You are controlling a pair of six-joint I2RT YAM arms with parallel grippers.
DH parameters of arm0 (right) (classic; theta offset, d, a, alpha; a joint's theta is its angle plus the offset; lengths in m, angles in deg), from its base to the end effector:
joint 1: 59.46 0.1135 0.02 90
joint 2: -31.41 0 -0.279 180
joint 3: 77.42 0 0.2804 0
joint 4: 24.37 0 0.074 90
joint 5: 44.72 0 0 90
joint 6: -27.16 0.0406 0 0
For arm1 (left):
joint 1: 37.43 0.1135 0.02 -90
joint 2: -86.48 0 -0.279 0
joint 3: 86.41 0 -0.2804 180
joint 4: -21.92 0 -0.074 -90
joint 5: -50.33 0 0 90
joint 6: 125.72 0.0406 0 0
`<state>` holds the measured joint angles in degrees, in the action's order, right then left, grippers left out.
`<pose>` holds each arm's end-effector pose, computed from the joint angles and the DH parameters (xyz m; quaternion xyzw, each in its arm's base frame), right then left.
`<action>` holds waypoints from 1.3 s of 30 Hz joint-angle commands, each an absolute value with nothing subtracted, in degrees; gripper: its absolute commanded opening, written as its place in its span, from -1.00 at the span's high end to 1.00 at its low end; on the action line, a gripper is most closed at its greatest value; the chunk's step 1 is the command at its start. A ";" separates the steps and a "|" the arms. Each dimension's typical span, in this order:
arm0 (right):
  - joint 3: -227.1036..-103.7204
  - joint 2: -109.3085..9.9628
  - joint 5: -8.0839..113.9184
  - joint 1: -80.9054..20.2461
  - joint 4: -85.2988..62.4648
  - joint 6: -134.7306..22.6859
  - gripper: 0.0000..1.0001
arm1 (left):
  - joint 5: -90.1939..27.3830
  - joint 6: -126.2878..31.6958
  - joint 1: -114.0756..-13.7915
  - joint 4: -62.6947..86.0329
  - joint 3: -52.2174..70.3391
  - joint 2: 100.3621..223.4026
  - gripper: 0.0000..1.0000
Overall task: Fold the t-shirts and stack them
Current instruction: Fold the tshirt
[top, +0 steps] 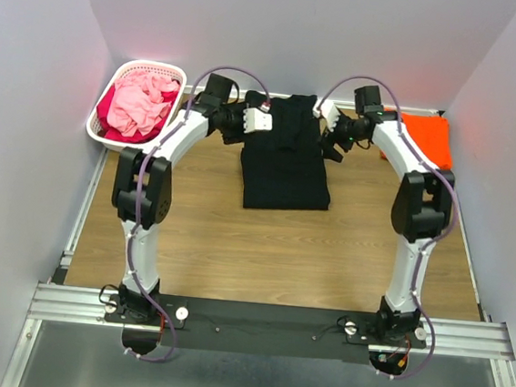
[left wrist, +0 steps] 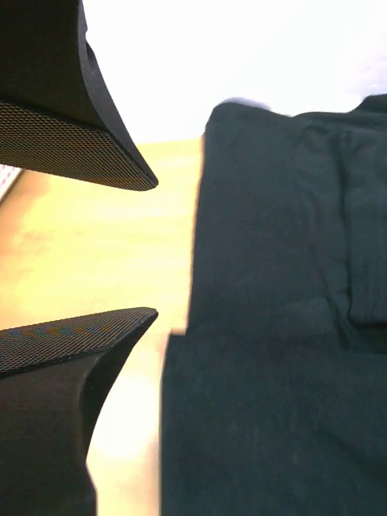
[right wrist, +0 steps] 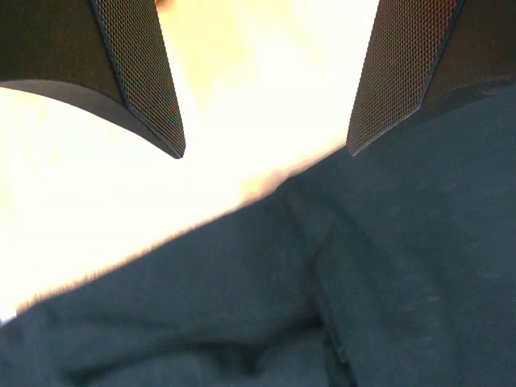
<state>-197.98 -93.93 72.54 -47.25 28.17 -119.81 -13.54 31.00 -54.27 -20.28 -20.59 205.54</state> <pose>0.5045 0.1282 0.2251 -0.5840 0.7301 0.1050 0.3389 0.4831 -0.1649 0.2526 0.6657 0.6209 -0.0405 0.4119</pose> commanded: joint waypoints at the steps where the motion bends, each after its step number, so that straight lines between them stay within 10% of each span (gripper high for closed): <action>1: -193.15 -84.01 74.97 -48.03 30.34 -107.26 -0.76 | -5.40 10.99 -53.61 -19.79 -13.29 196.27 -0.36; 11: -179.43 -82.14 83.42 -48.65 32.64 -85.62 -0.44 | 2.44 -24.70 -53.69 -6.09 9.75 188.43 -0.36; 23: -172.14 -87.95 83.16 -49.00 31.32 -82.61 0.10 | 2.43 -30.44 -53.69 -7.04 12.24 200.64 0.14; 31: -167.74 -86.11 77.80 -49.08 30.88 -84.28 -0.11 | -3.97 -28.16 -53.00 -11.26 12.94 201.88 0.86; 39: -170.72 -70.02 86.48 -49.17 34.66 -83.06 -0.43 | 11.47 -21.56 -46.57 -8.46 15.92 183.34 0.49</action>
<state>-168.93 -75.46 81.64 -48.82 32.52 -84.09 3.82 -25.48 -46.23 -9.02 15.87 192.25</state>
